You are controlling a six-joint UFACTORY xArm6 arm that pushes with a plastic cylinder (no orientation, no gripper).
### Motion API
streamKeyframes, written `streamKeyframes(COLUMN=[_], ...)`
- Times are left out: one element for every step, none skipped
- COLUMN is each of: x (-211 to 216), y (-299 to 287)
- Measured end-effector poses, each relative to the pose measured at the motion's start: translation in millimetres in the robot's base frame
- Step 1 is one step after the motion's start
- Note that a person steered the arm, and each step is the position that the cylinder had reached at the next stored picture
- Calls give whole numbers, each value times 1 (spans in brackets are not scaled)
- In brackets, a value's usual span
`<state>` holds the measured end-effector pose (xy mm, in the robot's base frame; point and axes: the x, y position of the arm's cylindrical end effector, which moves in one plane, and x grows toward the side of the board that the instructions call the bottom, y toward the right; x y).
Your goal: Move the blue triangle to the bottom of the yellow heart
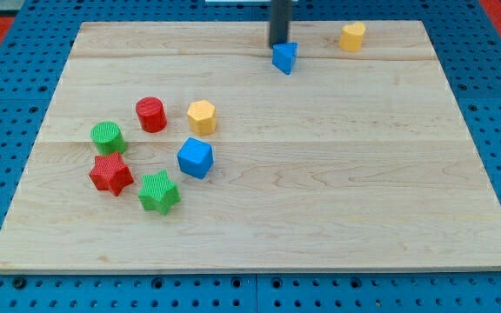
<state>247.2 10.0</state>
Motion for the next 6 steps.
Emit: streamKeyframes(x=[24, 19, 6, 21, 50, 65], y=[-4, 63, 107, 94, 93, 122])
